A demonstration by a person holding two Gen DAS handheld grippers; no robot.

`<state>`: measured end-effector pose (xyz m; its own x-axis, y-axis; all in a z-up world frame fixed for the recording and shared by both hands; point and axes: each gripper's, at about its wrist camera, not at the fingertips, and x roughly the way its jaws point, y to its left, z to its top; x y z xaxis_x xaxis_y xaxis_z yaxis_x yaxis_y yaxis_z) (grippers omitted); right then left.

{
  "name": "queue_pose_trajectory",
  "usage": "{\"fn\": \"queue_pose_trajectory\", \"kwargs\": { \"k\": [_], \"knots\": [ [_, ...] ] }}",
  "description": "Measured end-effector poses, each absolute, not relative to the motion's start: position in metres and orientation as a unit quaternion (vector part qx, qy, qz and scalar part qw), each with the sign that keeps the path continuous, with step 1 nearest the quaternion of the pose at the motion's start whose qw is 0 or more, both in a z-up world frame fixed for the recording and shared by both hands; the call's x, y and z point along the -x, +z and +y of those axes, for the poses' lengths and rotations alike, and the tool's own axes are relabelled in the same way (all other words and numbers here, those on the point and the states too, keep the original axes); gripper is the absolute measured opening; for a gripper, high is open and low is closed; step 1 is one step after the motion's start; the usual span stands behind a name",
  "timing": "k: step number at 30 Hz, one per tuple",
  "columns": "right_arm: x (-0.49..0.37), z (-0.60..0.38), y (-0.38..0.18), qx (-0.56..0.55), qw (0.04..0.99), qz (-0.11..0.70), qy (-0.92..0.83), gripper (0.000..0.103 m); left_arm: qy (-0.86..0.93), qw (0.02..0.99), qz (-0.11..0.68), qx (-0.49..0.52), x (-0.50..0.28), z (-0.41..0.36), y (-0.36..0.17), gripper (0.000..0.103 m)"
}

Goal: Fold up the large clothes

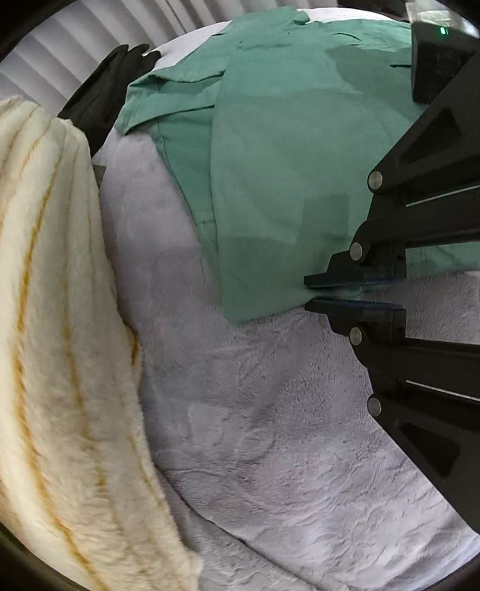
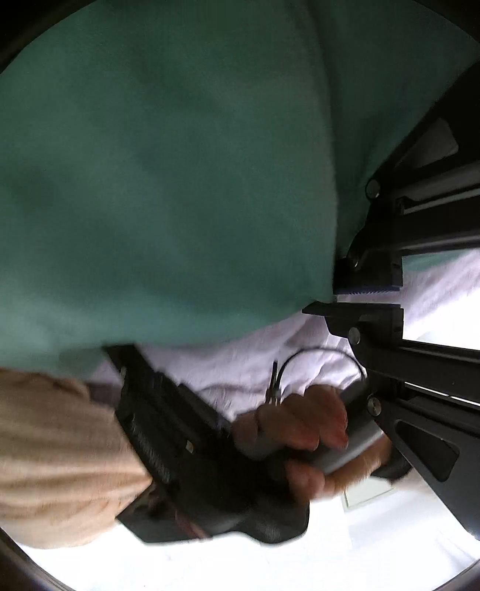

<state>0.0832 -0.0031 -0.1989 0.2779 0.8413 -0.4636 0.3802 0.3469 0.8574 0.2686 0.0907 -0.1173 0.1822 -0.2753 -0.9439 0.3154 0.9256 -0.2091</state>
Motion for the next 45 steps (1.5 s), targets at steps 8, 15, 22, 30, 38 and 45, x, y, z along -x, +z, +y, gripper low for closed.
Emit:
{"fn": "queue_pose_trajectory", "kwargs": {
  "k": [8,15,22,30,38,45],
  "knots": [
    [-0.058,-0.006,-0.144,-0.439,0.622,0.596,0.255,0.007,-0.135,0.801,0.582,-0.024,-0.247,0.092,-0.083,0.008],
    [-0.042,-0.146,-0.099,-0.339,0.763,0.547,0.065,0.007,-0.114,0.815,0.568,0.004,-0.192,0.082,-0.065,0.008],
    [-0.035,-0.229,-0.125,-0.343,0.758,0.554,-0.022,0.003,-0.076,0.8,0.596,0.002,-0.153,0.077,-0.11,0.008],
    [0.007,-0.304,-0.096,-0.387,0.738,0.551,-0.038,0.005,-0.035,0.792,0.61,-0.008,-0.148,0.09,-0.098,0.008],
    [0.059,-0.362,-0.087,-0.43,0.728,0.532,-0.05,0.058,-0.047,0.787,0.615,0.013,-0.114,0.059,-0.065,0.102],
    [0.077,-0.389,-0.086,-0.461,0.718,0.518,-0.048,0.072,-0.101,0.783,0.613,-0.031,-0.092,-0.02,-0.059,0.102]
  ]
}}
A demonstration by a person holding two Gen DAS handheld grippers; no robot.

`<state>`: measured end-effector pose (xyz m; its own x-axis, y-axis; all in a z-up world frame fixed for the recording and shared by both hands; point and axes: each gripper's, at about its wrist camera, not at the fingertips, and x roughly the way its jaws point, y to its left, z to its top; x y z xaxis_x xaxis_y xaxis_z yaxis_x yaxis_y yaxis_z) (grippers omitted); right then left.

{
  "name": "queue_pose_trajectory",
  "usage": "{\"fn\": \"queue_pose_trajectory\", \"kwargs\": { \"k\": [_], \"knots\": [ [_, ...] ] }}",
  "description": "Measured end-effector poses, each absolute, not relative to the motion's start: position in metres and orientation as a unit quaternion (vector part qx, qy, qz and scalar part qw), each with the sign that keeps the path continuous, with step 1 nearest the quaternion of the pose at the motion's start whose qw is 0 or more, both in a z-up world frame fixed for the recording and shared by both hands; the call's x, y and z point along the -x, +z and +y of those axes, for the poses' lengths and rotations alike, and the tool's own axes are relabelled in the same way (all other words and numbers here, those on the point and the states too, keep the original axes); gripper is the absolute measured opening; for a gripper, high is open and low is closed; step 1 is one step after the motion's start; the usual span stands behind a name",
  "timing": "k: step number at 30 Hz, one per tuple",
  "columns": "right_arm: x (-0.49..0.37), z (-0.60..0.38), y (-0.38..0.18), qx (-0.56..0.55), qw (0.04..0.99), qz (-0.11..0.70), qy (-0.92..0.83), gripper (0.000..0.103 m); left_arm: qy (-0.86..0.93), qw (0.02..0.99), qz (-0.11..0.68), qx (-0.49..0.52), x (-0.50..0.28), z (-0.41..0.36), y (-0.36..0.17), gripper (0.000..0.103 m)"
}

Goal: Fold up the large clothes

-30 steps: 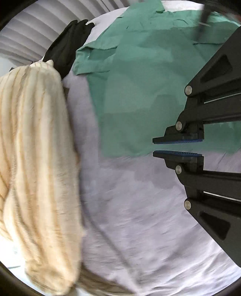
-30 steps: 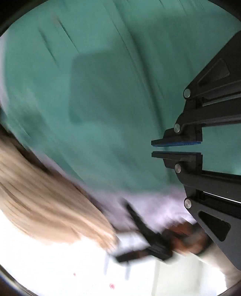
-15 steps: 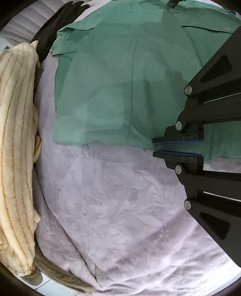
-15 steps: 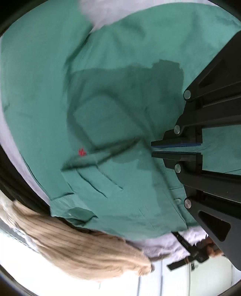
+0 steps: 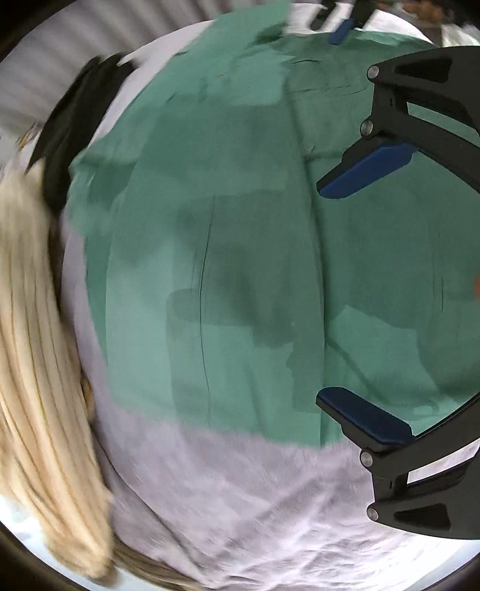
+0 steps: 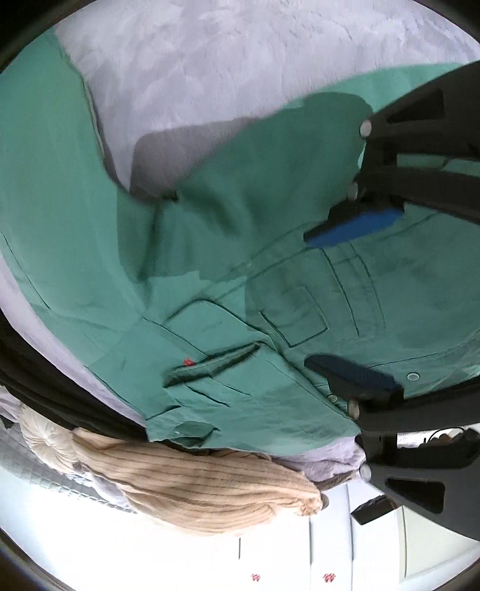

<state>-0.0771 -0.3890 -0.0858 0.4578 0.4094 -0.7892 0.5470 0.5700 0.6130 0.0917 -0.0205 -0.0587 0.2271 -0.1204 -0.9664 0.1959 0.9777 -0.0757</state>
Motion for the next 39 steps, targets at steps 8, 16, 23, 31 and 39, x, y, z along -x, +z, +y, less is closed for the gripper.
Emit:
{"fn": "queue_pose_trajectory", "kwargs": {
  "k": [8,16,23,31,39],
  "knots": [
    [0.11,-0.463,-0.075,-0.492,0.738,0.452,-0.092,0.081,-0.161,0.762,0.622,-0.078,-0.082,-0.107,-0.062,0.102],
    [0.14,-0.553,-0.081,-0.539,0.724,0.393,-0.173,0.081,-0.175,0.752,0.629,-0.088,-0.079,-0.164,-0.067,0.102],
    [0.152,-0.615,-0.094,-0.586,0.708,0.336,-0.206,0.081,-0.205,0.743,0.631,-0.089,-0.074,-0.213,-0.071,0.102],
    [0.139,-0.664,-0.103,-0.612,0.712,0.279,-0.203,0.081,-0.212,0.737,0.635,-0.089,-0.07,-0.251,-0.079,0.102],
    [0.137,-0.686,-0.118,-0.683,0.682,0.196,-0.174,0.083,-0.205,0.737,0.639,-0.084,-0.078,-0.265,-0.088,0.102]
  ]
}}
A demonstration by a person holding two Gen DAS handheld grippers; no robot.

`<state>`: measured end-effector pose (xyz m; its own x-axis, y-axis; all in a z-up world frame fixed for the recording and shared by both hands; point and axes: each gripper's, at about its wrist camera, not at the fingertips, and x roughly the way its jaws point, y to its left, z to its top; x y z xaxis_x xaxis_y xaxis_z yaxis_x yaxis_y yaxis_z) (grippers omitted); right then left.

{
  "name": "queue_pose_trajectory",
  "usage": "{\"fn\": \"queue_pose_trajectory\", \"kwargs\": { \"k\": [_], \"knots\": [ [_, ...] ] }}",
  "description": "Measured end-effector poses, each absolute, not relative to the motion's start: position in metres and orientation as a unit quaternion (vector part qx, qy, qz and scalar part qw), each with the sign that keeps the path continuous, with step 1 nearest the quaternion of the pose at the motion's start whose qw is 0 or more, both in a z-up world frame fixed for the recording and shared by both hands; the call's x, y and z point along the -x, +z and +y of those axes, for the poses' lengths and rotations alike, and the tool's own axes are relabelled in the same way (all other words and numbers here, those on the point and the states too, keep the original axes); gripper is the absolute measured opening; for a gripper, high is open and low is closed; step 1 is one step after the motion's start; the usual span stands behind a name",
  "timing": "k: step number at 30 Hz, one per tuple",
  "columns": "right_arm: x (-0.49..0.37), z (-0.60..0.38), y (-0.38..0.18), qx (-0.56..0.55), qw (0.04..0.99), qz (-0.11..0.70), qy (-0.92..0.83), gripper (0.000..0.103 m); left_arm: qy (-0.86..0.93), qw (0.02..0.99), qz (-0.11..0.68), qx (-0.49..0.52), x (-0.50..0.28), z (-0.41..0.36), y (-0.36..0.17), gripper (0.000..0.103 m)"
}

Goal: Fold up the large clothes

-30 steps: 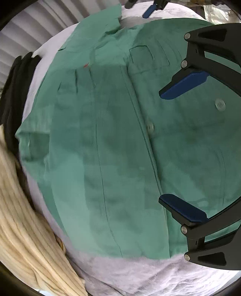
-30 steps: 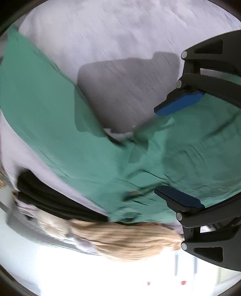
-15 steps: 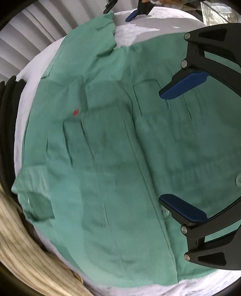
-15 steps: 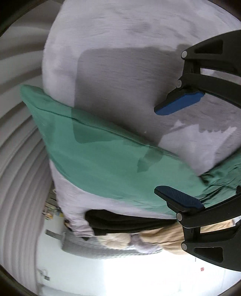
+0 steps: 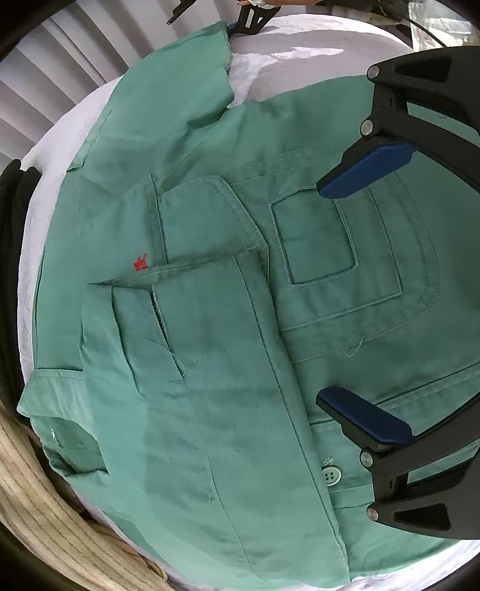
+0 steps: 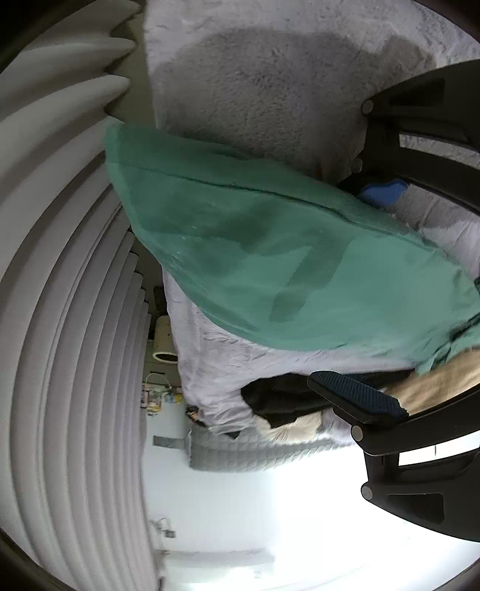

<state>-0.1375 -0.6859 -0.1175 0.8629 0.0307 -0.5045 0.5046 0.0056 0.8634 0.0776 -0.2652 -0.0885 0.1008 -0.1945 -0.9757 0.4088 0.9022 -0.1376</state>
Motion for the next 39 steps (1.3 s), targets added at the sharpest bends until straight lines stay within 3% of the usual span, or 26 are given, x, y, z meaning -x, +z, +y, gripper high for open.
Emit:
{"fn": "queue_pose_trajectory", "kwargs": {
  "k": [2,4,5,6,15,25,30,37,39],
  "knots": [
    [0.139,-0.689,-0.118,-0.693,0.675,0.193,-0.166,0.08,-0.208,0.735,0.64,-0.083,-0.076,-0.264,-0.09,0.102],
    [0.139,-0.691,-0.121,-0.706,0.66,0.2,-0.159,0.052,-0.211,0.733,0.641,-0.083,-0.077,-0.261,-0.091,0.102],
    [0.14,-0.693,-0.124,-0.711,0.655,0.202,-0.158,0.011,-0.212,0.732,0.642,-0.083,-0.076,-0.258,-0.091,0.102],
    [0.141,-0.693,-0.127,-0.719,0.648,0.2,-0.154,0.004,-0.212,0.732,0.643,-0.083,-0.074,-0.251,-0.09,0.102],
    [0.096,-0.667,-0.061,-0.636,0.741,0.207,-0.057,0.004,-0.199,0.749,0.628,-0.067,-0.076,-0.214,-0.077,0.102],
    [-0.032,-0.491,0.04,-0.375,0.848,0.348,0.138,0.004,-0.136,0.798,0.587,-0.021,-0.105,-0.144,-0.057,0.102],
    [-0.078,-0.354,0.011,-0.233,0.839,0.45,0.2,0.004,-0.085,0.81,0.581,0.008,-0.117,-0.089,-0.061,0.102],
    [-0.101,-0.28,-0.083,-0.218,0.782,0.56,0.166,0.007,-0.05,0.803,0.593,0.042,-0.109,-0.032,-0.077,0.102],
    [-0.098,-0.278,-0.091,-0.231,0.773,0.57,0.156,0.023,-0.049,0.802,0.594,0.047,-0.106,-0.024,-0.08,0.102]
  ]
}}
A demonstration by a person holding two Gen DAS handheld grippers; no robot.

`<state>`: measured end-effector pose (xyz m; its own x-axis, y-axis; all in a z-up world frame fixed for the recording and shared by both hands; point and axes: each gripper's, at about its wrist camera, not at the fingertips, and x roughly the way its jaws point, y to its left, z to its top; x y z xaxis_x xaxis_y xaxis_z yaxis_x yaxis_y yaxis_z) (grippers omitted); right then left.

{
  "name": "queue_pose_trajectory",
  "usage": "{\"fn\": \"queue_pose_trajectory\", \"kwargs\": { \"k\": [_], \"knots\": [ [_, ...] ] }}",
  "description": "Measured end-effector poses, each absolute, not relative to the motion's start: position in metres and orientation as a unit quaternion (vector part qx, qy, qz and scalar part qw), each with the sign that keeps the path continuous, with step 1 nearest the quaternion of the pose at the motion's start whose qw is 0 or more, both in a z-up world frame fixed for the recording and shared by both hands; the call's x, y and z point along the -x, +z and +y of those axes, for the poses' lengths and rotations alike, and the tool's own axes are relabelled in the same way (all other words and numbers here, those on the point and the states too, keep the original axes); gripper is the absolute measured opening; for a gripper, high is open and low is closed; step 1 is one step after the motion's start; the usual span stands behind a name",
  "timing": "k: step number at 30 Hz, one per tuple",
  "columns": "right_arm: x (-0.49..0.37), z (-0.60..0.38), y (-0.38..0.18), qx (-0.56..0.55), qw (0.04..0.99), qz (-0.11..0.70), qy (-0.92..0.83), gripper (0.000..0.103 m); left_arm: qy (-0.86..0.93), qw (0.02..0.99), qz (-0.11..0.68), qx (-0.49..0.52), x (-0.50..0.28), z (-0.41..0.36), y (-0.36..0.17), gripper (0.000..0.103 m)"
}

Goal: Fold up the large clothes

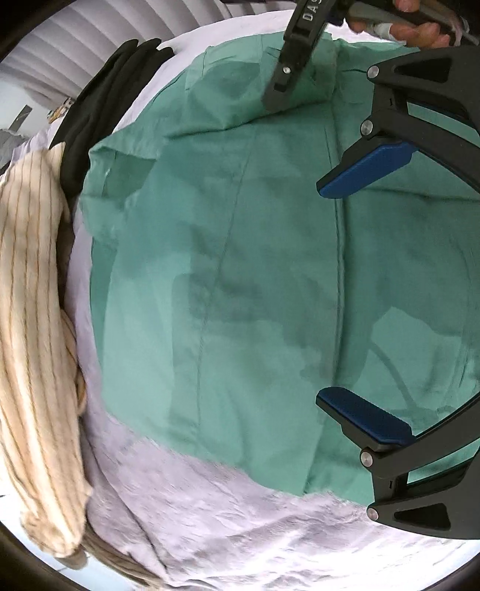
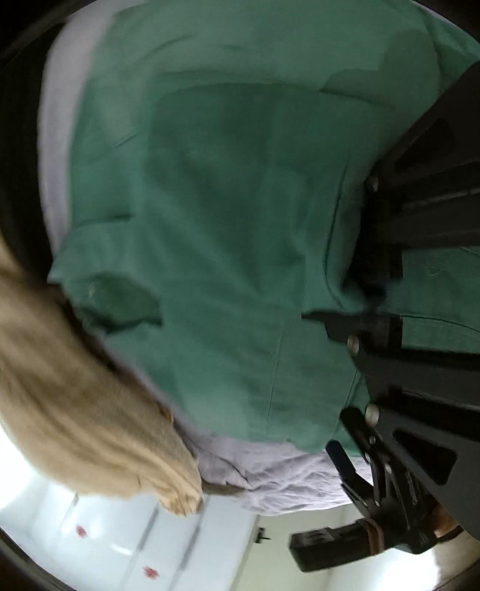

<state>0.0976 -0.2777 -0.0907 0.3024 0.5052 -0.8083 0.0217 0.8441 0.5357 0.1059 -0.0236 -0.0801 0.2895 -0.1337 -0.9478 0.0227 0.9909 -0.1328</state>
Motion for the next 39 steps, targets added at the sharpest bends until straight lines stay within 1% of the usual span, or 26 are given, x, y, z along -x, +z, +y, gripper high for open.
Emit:
{"fn": "queue_pose_trajectory", "kwargs": {
  "k": [1,2,3,4,5,7,8,9,11,12,13,16,18,19,22,23,24,25,26,27,29,32,34,35,36,39],
  "knots": [
    [-0.094,-0.281,-0.09,-0.245,0.771,0.569,0.151,0.029,-0.048,0.801,0.594,0.048,-0.105,-0.023,-0.081,0.102],
    [-0.091,-0.286,-0.09,-0.26,0.768,0.566,0.146,0.046,-0.049,0.801,0.594,0.051,-0.104,-0.019,-0.083,0.102],
    [-0.085,-0.294,-0.089,-0.286,0.767,0.559,0.136,0.066,-0.049,0.8,0.595,0.054,-0.104,-0.015,-0.084,0.102],
    [-0.081,-0.301,-0.088,-0.304,0.767,0.551,0.122,0.072,-0.049,0.8,0.595,0.057,-0.103,-0.012,-0.084,0.102],
    [-0.076,-0.31,-0.088,-0.326,0.768,0.541,0.103,0.073,-0.05,0.8,0.595,0.06,-0.103,-0.01,-0.085,0.102],
    [-0.066,-0.332,-0.088,-0.383,0.76,0.521,0.067,0.073,-0.051,0.8,0.594,0.064,-0.102,-0.007,-0.082,0.102],
    [-0.063,-0.34,-0.091,-0.408,0.754,0.512,0.056,0.071,-0.053,0.801,0.592,0.066,-0.102,-0.005,-0.08,0.102],
    [-0.061,-0.349,-0.093,-0.432,0.749,0.501,0.042,0.05,-0.055,0.802,0.591,0.067,-0.101,-0.003,-0.079,0.102],
    [-0.065,-0.355,-0.095,-0.444,0.748,0.493,0.016,0.015,-0.057,0.805,0.586,0.065,-0.101,0.005,-0.075,0.102],
    [-0.068,-0.352,-0.089,-0.43,0.76,0.488,0.011,0.015,-0.056,0.807,0.584,0.065,-0.101,0.008,-0.073,0.102],
    [-0.074,-0.341,-0.075,-0.393,0.785,0.479,0.017,0.015,-0.054,0.81,0.581,0.064,-0.1,0.014,-0.071,0.102],
    [-0.093,-0.284,-0.039,-0.252,0.84,0.474,0.077,0.015,-0.04,0.817,0.572,0.064,-0.101,0.032,-0.066,0.102],
    [-0.101,-0.24,-0.029,-0.159,0.853,0.483,0.117,0.015,-0.023,0.82,0.569,0.064,-0.102,0.047,-0.065,0.102],
    [-0.103,-0.207,-0.03,-0.084,0.856,0.492,0.137,0.015,-0.014,0.82,0.568,0.066,-0.103,0.056,-0.065,0.102],
    [-0.1,-0.147,-0.05,0.06,0.842,0.513,0.155,0.018,0.02,0.815,0.574,0.078,-0.104,0.084,-0.069,0.102],
    [-0.097,-0.135,-0.057,0.092,0.834,0.521,0.155,0.019,0.024,0.814,0.574,0.079,-0.102,0.09,-0.069,0.102],
    [-0.094,-0.119,-0.068,0.136,0.821,0.532,0.159,0.027,0.028,0.814,0.575,0.077,-0.1,0.096,-0.07,0.102],
    [-0.089,-0.11,-0.074,0.157,0.813,0.536,0.163,0.032,0.031,0.813,0.576,0.071,-0.099,0.1,-0.072,0.102],
    [-0.08,-0.103,-0.075,0.176,0.807,0.538,0.17,0.044,0.032,0.813,0.577,0.068,-0.098,0.102,-0.073,0.102],
    [-0.073,-0.095,-0.077,0.195,0.802,0.535,0.177,0.054,0.033,0.812,0.578,0.068,-0.097,0.106,-0.074,0.102],
    [-0.063,-0.093,-0.072,0.199,0.805,0.528,0.184,0.055,0.03,0.811,0.58,0.076,-0.097,0.108,-0.075,0.102],
    [-0.058,-0.121,-0.059,0.131,0.812,0.542,0.173,0.055,0.009,0.808,0.583,0.089,-0.103,0.102,-0.076,0.102],
    [-0.053,-0.162,-0.051,0.035,0.812,0.561,0.157,0.056,-0.016,0.805,0.587,0.092,-0.108,0.091,-0.075,0.102],
    [-0.056,-0.179,-0.051,-0.012,0.808,0.57,0.148,0.061,-0.034,0.802,0.589,0.093,-0.112,0.082,-0.075,0.102],
    [-0.053,-0.211,-0.052,-0.083,0.801,0.578,0.132,0.062,-0.049,0.799,0.591,0.094,-0.115,0.074,-0.075,0.102],
    [-0.037,-0.279,-0.06,-0.218,0.779,0.582,0.086,0.062,-0.083,0.799,0.59,0.087,-0.126,0.045,-0.071,0.102]
  ]
}}
